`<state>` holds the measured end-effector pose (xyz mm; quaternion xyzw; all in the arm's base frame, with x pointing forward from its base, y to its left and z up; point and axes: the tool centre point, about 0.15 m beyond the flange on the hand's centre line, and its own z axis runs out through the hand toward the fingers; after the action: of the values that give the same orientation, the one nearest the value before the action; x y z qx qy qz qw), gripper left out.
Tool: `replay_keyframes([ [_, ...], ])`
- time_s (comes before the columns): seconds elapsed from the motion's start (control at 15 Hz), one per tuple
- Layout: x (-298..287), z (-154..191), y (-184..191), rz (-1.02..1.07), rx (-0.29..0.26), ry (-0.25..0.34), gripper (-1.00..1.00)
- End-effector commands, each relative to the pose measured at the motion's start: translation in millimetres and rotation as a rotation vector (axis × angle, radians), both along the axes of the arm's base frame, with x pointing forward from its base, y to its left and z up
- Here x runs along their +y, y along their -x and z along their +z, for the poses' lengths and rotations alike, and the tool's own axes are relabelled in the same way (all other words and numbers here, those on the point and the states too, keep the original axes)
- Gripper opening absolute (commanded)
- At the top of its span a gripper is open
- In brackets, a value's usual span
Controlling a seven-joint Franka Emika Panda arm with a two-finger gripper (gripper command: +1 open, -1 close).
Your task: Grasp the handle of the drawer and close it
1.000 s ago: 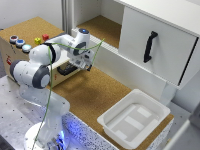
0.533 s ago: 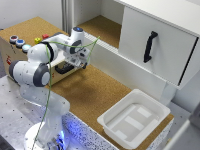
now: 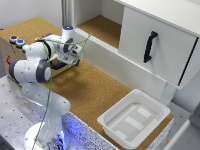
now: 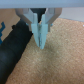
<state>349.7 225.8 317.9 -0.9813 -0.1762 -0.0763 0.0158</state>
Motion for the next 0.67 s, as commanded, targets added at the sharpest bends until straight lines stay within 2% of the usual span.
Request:
replay_keyframes([
  [0.0, 38, 2, -15, 0.01, -0.008, 0.016, -1.0],
  [0.2, 56, 10, -26, 0.042, -0.016, -0.019, -1.0],
  [0.6, 91, 3, -35, 0.02, 0.013, -0.09, -1.0],
])
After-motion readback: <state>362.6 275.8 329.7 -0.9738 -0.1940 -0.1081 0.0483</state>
